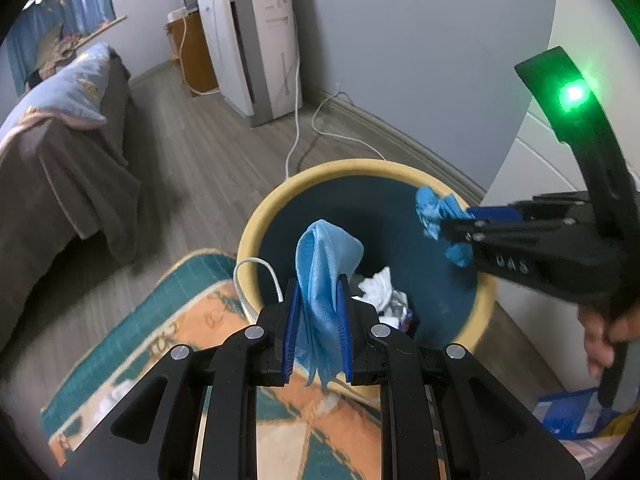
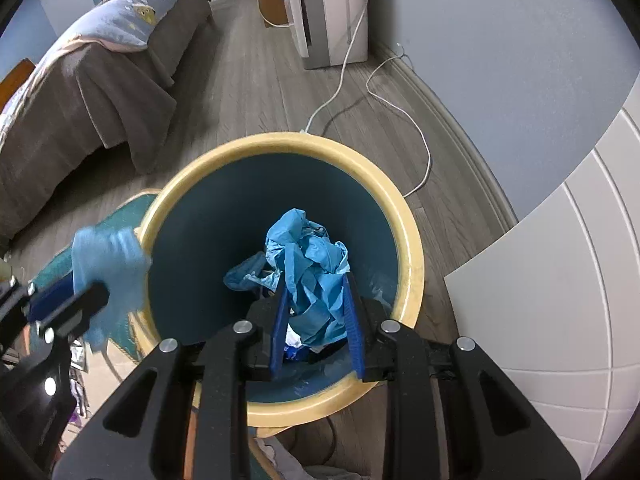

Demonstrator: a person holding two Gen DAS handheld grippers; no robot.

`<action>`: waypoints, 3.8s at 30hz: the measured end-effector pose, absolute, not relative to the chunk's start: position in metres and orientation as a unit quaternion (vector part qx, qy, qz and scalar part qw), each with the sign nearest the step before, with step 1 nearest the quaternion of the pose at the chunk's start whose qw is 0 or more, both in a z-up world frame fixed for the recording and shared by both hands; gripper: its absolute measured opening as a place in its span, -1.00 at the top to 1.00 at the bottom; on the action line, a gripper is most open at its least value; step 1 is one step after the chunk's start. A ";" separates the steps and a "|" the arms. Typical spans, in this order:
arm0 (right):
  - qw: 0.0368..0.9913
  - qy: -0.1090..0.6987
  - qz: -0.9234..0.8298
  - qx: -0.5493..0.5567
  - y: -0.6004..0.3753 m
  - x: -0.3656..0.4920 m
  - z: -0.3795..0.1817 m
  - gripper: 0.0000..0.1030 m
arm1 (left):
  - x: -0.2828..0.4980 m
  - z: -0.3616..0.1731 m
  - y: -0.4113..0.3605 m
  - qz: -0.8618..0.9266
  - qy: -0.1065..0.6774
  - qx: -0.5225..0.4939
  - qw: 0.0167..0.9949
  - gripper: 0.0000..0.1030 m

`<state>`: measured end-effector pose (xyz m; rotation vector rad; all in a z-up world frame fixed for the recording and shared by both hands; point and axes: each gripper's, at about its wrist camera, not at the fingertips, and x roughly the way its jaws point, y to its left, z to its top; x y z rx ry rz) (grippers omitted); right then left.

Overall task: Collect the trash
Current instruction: 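Carry mask and glove over the wastebasket and open both tools to drop them, then move both tools back over the cushion toward the remaining items, then grasp the small clear packet with the right tool while the left tool grasps the purple spray bottle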

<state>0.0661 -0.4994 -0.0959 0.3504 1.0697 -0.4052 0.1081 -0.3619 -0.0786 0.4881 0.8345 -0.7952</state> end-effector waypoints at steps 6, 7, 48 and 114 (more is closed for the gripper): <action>0.825 0.496 -0.202 0.181 -0.510 0.065 -0.099 0.51 | 0.122 -0.082 -0.377 -0.365 0.378 0.244 0.815 0.56; 0.824 0.497 -0.205 0.178 -0.511 0.064 -0.099 0.51 | 0.125 -0.082 -0.379 -0.363 0.376 0.245 0.816 0.53; 0.868 0.464 -0.153 0.091 -0.313 0.058 -0.020 -0.89 | 0.062 0.025 -0.058 -0.097 0.367 0.084 0.921 -0.90; 0.815 0.578 -0.027 0.025 -0.181 0.092 -0.163 0.77 | 0.087 -0.146 -0.012 -0.086 0.538 0.056 0.837 -0.81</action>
